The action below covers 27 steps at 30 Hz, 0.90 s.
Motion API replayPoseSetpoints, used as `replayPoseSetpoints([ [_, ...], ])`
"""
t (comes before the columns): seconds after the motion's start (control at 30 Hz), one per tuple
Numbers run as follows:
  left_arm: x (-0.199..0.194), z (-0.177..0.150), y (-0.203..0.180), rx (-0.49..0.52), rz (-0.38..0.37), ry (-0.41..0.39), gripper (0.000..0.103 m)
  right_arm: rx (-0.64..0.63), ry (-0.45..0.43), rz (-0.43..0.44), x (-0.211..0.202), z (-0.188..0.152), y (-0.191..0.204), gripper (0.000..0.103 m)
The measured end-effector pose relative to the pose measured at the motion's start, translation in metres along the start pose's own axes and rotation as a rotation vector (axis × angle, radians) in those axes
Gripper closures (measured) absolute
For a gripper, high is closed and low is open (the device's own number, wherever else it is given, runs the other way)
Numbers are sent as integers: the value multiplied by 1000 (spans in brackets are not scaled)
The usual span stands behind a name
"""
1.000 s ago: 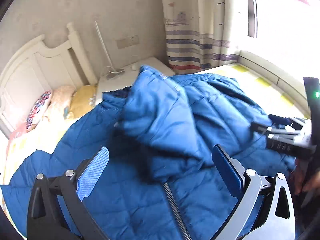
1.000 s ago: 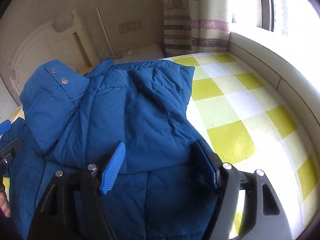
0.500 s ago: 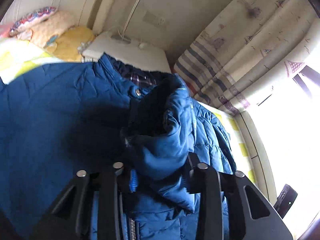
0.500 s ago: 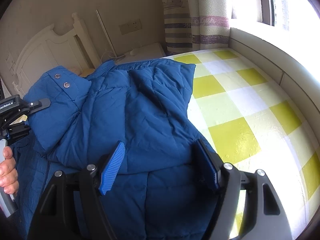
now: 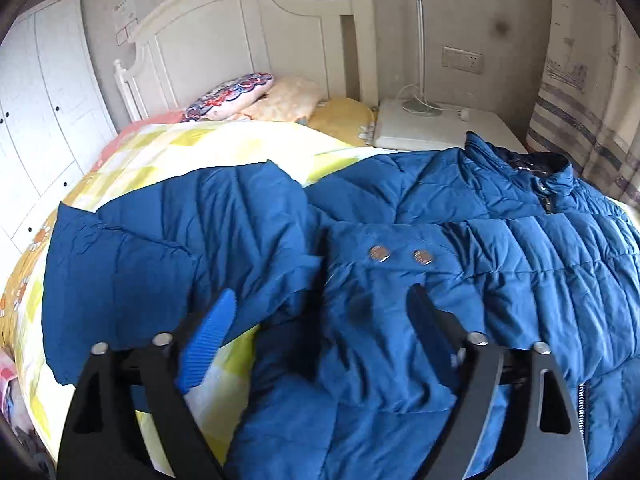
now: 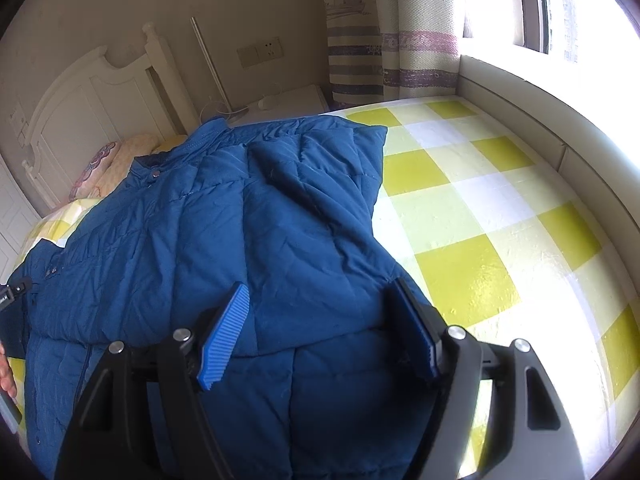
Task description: Fold large clothes
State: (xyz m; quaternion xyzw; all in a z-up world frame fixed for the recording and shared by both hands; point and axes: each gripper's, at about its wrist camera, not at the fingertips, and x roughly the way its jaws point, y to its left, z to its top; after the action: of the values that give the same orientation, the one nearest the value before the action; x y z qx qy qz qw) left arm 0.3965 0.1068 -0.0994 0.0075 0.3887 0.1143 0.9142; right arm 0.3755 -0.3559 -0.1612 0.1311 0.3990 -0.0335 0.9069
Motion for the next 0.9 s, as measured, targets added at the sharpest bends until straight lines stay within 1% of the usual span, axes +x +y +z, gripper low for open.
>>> replayPoseSetpoints([
  [0.07,2,-4,11,-53,-67,-5,14,-9,3,-14,1,0,2,31],
  [0.13,0,-5,12,-79,-121,-19,14,-20,5,-30,2,0,5,31],
  [0.17,-1,-5,8,-70,-140,-30,14,-23,5,-35,2,-1,5,31],
  [0.23,5,-7,-11,-16,-143,-27,14,-28,4,-44,1,-1,6,31],
  [0.3,20,-9,-29,44,-149,25,14,-32,6,-56,2,-1,7,31],
  [0.33,31,-12,-36,67,-163,78,13,-38,8,-65,2,-1,8,31],
  [0.37,39,-15,-37,69,-190,116,13,-46,11,-76,3,-1,9,31],
  [0.47,43,-12,-33,62,-236,155,14,-60,16,-97,4,-1,11,31],
  [0.5,44,-11,-31,65,-255,154,20,-63,19,-101,4,-1,12,31],
  [0.53,42,-12,-30,64,-277,145,30,-66,20,-105,5,-1,12,31],
  [0.57,39,-14,-30,68,-288,133,36,-69,21,-108,5,-1,12,30],
  [0.63,27,-17,-25,62,-302,106,53,-70,21,-110,4,-1,12,30],
  [0.7,12,-23,-20,60,-312,84,57,-69,22,-109,4,0,11,30],
  [0.77,7,-28,-19,73,-321,106,56,-68,22,-107,4,0,11,30],
  [0.8,7,-31,-17,81,-322,120,54,-73,23,-112,2,1,11,30],
  [0.83,4,-31,-13,86,-316,119,49,-81,15,-131,-2,1,13,30],
  [0.87,-1,-30,-10,89,-295,105,43,-80,-8,-156,-8,1,14,30],
  [0.9,-9,-28,-6,95,-238,66,26,-78,-47,-181,-17,1,17,30],
])
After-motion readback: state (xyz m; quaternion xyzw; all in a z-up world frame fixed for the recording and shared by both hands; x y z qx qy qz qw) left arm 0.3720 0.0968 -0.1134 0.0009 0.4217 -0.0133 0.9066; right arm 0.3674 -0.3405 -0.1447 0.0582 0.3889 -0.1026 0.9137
